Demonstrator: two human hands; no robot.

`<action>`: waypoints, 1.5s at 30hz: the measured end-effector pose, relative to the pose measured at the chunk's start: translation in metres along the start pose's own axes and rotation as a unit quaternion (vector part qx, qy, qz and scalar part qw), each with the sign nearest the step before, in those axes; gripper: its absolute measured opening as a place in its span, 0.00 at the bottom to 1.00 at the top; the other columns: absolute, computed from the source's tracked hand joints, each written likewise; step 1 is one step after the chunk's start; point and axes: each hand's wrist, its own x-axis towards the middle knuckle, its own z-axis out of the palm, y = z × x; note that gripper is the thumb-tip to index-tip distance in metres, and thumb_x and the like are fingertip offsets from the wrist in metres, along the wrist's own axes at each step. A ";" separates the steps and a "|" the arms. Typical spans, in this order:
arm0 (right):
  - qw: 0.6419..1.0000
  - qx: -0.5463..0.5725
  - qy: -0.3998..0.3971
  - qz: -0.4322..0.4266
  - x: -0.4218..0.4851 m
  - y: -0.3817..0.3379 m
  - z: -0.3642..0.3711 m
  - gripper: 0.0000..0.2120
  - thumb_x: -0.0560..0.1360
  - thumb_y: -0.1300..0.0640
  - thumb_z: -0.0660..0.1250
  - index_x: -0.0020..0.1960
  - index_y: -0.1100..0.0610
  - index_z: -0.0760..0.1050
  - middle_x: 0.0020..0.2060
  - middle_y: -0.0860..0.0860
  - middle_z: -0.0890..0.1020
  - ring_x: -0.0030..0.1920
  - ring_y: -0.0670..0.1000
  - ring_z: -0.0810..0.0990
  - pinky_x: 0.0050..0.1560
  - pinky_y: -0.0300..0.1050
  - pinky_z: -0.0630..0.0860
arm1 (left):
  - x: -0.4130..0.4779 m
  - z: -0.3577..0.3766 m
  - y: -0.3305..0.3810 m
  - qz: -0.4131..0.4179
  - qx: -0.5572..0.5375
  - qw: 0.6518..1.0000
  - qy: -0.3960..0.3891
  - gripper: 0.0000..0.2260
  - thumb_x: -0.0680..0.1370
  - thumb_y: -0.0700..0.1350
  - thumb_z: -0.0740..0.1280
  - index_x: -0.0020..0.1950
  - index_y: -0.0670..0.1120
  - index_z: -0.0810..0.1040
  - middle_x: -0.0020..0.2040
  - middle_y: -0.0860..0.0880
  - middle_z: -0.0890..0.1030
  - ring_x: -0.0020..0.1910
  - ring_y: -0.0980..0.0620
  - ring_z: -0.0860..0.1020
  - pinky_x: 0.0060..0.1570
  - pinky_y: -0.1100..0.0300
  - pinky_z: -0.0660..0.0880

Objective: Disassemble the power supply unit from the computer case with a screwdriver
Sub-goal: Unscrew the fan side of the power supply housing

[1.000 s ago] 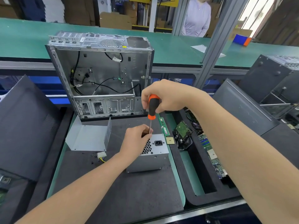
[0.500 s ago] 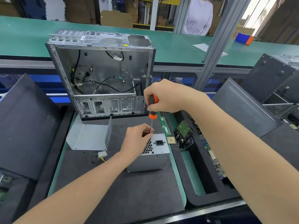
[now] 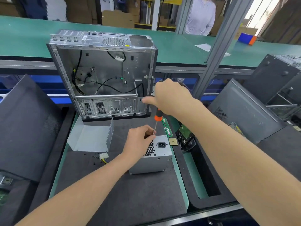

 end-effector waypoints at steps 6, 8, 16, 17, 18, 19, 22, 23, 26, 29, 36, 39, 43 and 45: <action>0.981 0.094 -0.047 -0.166 0.001 0.009 -0.006 0.05 0.79 0.53 0.70 0.48 0.55 0.78 0.39 0.45 0.77 0.43 0.53 0.80 0.43 0.47 0.79 | 0.000 -0.001 -0.001 0.000 -0.008 1.000 0.002 0.05 0.77 0.40 0.76 0.49 0.49 0.85 0.40 0.59 0.84 0.43 0.69 0.80 0.46 0.78 0.72; 0.974 0.111 -0.053 -0.192 0.000 0.016 -0.011 0.05 0.77 0.56 0.74 0.50 0.53 0.79 0.38 0.38 0.74 0.42 0.47 0.79 0.38 0.39 0.72 | 0.000 0.000 -0.002 0.003 -0.011 1.000 0.004 0.05 0.77 0.40 0.76 0.49 0.49 0.85 0.40 0.59 0.84 0.43 0.69 0.80 0.46 0.78 0.72; 0.959 0.150 -0.121 -0.205 -0.003 0.022 -0.020 0.23 0.68 0.71 0.66 0.55 0.47 0.80 0.49 0.44 0.82 0.53 0.52 0.79 0.51 0.55 0.80 | -0.002 0.000 -0.001 0.001 -0.011 1.000 0.005 0.06 0.78 0.40 0.75 0.48 0.51 0.85 0.40 0.60 0.84 0.43 0.68 0.81 0.46 0.78 0.73; 0.961 0.142 -0.122 -0.201 -0.003 0.022 -0.019 0.21 0.70 0.67 0.69 0.57 0.47 0.79 0.51 0.46 0.81 0.53 0.51 0.78 0.51 0.55 0.80 | -0.002 0.000 -0.001 0.002 -0.010 1.000 0.007 0.06 0.78 0.40 0.75 0.47 0.51 0.84 0.39 0.61 0.83 0.43 0.68 0.80 0.46 0.78 0.72; 0.969 0.121 -0.109 -0.188 -0.005 0.021 -0.017 0.16 0.71 0.60 0.72 0.57 0.48 0.78 0.52 0.48 0.79 0.53 0.52 0.77 0.51 0.55 0.79 | -0.002 0.000 -0.001 0.004 -0.008 1.000 0.009 0.06 0.77 0.40 0.76 0.47 0.51 0.84 0.39 0.61 0.83 0.43 0.68 0.80 0.45 0.78 0.72; 0.979 0.097 -0.080 -0.163 -0.006 0.018 -0.013 0.13 0.73 0.50 0.73 0.56 0.49 0.77 0.50 0.50 0.78 0.52 0.53 0.77 0.48 0.54 0.78 | -0.002 0.000 -0.001 0.004 -0.006 1.000 0.010 0.06 0.77 0.40 0.76 0.47 0.51 0.84 0.39 0.60 0.83 0.42 0.68 0.80 0.45 0.77 0.72; 0.999 0.037 -0.002 -0.021 -0.008 0.008 -0.004 0.31 0.76 0.27 0.59 0.44 0.56 0.70 0.39 0.51 0.73 0.38 0.55 0.75 0.31 0.46 0.66 | -0.001 0.001 -0.001 -0.003 -0.009 1.000 0.009 0.06 0.77 0.40 0.75 0.47 0.51 0.84 0.39 0.59 0.84 0.43 0.67 0.81 0.45 0.77 0.73; 0.999 0.033 -0.001 0.011 -0.008 0.005 -0.003 0.33 0.77 0.25 0.55 0.41 0.58 0.67 0.36 0.52 0.72 0.34 0.54 0.73 0.29 0.45 0.63 | -0.001 0.001 -0.001 -0.005 -0.009 1.000 0.007 0.05 0.78 0.40 0.75 0.47 0.51 0.85 0.40 0.59 0.84 0.43 0.67 0.81 0.46 0.77 0.74; 0.998 0.062 -0.029 -0.014 -0.002 0.005 -0.004 0.29 0.80 0.33 0.60 0.38 0.58 0.65 0.33 0.54 0.70 0.31 0.54 0.71 0.29 0.45 0.66 | -0.002 0.000 0.000 -0.001 -0.004 1.000 0.006 0.04 0.78 0.40 0.76 0.49 0.50 0.85 0.41 0.59 0.84 0.43 0.67 0.81 0.48 0.76 0.75; 0.986 0.118 -0.051 -0.106 -0.003 0.009 -0.007 0.13 0.80 0.47 0.68 0.49 0.58 0.76 0.39 0.51 0.77 0.38 0.54 0.77 0.35 0.45 0.73 | -0.002 -0.001 0.000 0.002 -0.007 1.000 0.006 0.04 0.78 0.40 0.75 0.49 0.50 0.85 0.41 0.58 0.85 0.43 0.65 0.82 0.49 0.73 0.76; 0.968 0.152 -0.086 -0.180 -0.005 0.015 -0.019 0.16 0.71 0.63 0.73 0.53 0.46 0.76 0.42 0.42 0.79 0.42 0.47 0.79 0.40 0.49 0.77 | -0.004 0.000 -0.001 0.008 -0.009 1.000 0.007 0.04 0.77 0.40 0.75 0.49 0.49 0.85 0.42 0.58 0.85 0.44 0.63 0.82 0.53 0.67 0.79; 0.970 0.141 -0.100 -0.172 -0.009 0.012 -0.016 0.16 0.72 0.61 0.70 0.56 0.48 0.72 0.40 0.46 0.78 0.44 0.54 0.79 0.43 0.57 0.80 | -0.003 0.000 -0.001 0.008 -0.004 1.000 0.011 0.05 0.78 0.41 0.75 0.48 0.51 0.84 0.41 0.60 0.84 0.43 0.65 0.82 0.52 0.68 0.78; 0.996 -0.002 -0.003 -0.086 -0.013 0.002 -0.007 0.30 0.76 0.28 0.62 0.42 0.56 0.67 0.35 0.50 0.72 0.35 0.54 0.76 0.29 0.45 0.66 | -0.003 0.000 0.001 -0.002 -0.006 1.000 0.009 0.06 0.78 0.41 0.74 0.47 0.53 0.84 0.39 0.62 0.83 0.43 0.67 0.81 0.47 0.73 0.75; 0.996 0.010 -0.001 -0.084 -0.010 -0.002 -0.005 0.29 0.79 0.30 0.60 0.38 0.56 0.66 0.34 0.51 0.72 0.35 0.56 0.76 0.30 0.45 0.67 | -0.003 0.000 0.001 -0.003 -0.002 1.000 0.007 0.06 0.78 0.41 0.74 0.47 0.53 0.84 0.39 0.63 0.83 0.43 0.68 0.80 0.47 0.75 0.74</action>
